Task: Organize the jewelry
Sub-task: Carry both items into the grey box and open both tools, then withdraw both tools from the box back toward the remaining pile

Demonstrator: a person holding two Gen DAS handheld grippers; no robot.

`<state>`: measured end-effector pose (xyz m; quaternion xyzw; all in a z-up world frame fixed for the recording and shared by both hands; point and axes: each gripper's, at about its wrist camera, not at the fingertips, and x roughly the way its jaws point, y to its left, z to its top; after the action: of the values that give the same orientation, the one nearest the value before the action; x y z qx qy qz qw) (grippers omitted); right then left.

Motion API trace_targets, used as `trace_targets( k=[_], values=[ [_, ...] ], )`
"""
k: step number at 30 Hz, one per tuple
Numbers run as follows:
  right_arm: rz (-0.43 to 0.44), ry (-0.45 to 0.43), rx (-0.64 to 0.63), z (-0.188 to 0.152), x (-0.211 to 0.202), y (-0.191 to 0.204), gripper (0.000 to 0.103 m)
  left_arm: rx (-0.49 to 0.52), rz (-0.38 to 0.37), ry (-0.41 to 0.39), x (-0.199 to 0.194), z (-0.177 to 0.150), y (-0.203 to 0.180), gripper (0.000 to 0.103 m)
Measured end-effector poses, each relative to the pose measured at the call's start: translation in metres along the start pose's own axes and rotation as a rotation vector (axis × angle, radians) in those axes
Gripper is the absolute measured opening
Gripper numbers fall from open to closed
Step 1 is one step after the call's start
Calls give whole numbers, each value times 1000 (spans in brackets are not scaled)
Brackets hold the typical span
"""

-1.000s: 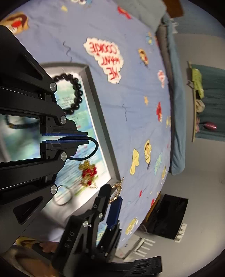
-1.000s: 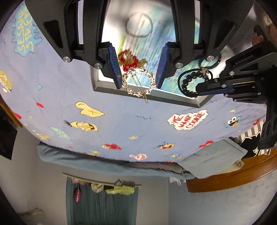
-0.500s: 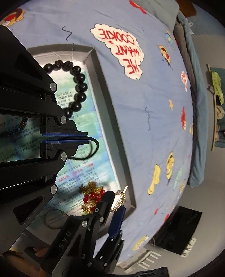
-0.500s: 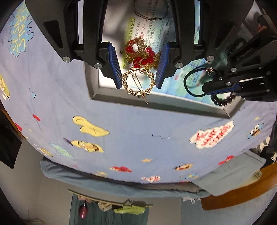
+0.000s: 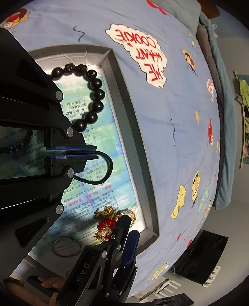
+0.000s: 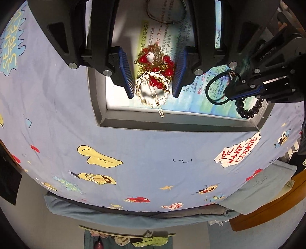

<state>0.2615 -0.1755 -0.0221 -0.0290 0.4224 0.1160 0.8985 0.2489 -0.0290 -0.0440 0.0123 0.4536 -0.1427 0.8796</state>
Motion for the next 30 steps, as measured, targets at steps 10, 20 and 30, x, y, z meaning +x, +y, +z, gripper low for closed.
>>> trace_targets(
  k=[10,20,30],
  values=[
    [6,-47,0,-2,-27,-1,53,-25,26,-73,-27,-9,4,35],
    [-12,-117,16,-12,-86,0,72,-15,47,-141,-76,-23,-5,69],
    [-12,-149,13,-33,-126,7,89,-41,47,-173,-115,-47,-6,85]
  ],
)
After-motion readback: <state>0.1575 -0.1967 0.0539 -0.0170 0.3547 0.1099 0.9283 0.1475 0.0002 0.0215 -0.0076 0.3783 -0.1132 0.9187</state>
